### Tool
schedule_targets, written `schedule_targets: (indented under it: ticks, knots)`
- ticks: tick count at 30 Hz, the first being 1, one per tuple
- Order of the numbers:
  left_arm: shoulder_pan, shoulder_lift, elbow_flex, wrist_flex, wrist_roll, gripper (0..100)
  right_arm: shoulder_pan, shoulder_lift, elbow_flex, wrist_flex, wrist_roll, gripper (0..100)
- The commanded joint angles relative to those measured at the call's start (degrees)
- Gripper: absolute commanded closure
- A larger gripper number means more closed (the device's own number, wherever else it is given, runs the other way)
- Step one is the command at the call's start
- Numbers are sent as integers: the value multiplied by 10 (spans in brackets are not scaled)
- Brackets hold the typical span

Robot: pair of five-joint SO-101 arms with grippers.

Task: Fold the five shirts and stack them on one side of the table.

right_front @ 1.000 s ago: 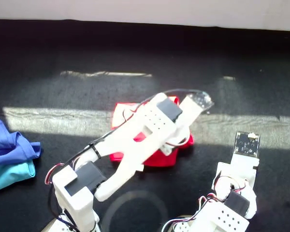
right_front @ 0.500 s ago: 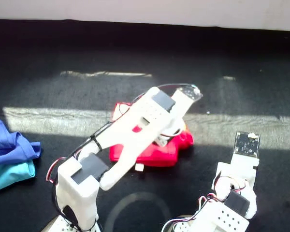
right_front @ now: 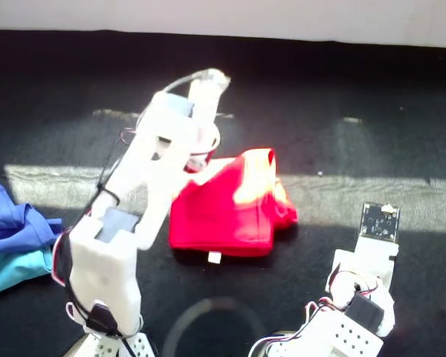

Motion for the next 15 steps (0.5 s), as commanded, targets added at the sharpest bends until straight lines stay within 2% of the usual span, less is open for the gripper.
schedule_targets:
  ticks: [1, 6, 15]
  knots:
    - [-4, 28, -8, -17, -2, 991, 0, -7, 77, 4, 2, 828]
    - [-38, 65, -32, -63, -1, 991, 0, -7, 77, 4, 2, 828]
    - [-102, 84, -35, -63, 1, 991, 0, -7, 76, 4, 2, 828]
